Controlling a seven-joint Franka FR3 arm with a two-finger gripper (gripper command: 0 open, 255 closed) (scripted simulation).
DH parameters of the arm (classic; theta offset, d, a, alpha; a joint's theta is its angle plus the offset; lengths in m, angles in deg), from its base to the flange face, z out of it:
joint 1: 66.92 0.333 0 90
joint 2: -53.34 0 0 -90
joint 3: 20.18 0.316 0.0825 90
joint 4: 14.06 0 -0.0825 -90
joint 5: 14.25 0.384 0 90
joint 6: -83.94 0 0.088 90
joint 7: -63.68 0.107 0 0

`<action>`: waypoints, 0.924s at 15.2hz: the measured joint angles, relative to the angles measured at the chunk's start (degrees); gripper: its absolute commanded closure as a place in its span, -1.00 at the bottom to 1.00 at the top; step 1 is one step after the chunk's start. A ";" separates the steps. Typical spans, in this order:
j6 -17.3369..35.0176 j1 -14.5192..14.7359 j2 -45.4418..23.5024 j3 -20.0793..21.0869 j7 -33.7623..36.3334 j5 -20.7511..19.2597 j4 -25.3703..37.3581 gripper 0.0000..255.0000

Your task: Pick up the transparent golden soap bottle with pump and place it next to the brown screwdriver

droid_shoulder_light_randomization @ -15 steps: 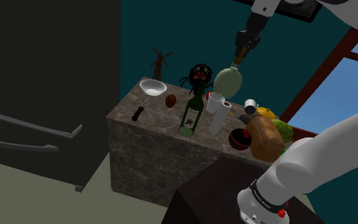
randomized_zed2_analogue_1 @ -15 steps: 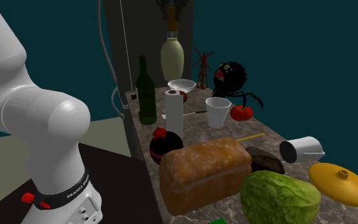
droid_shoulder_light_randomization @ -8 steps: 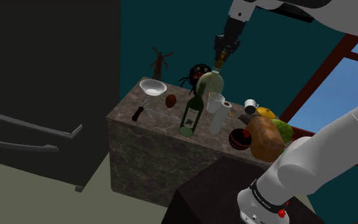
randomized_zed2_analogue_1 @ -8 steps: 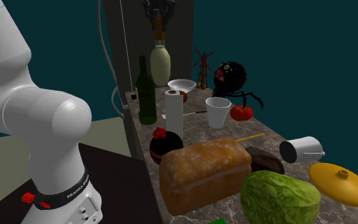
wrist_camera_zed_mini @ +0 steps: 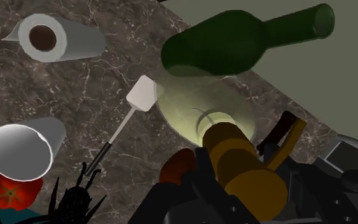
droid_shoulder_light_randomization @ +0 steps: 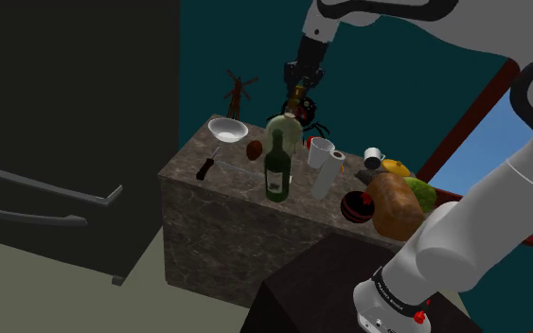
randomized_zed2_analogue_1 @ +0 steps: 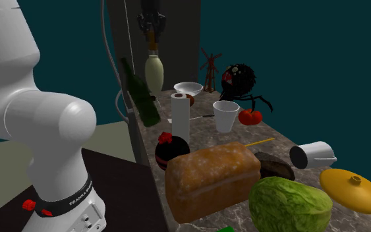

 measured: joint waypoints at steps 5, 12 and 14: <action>2.98 2.14 -6.46 2.29 4.24 0.61 3.58 1.00; 6.51 4.84 -13.76 4.65 9.17 0.71 7.54 1.00; 7.99 4.90 -14.47 4.70 9.21 0.74 6.80 1.00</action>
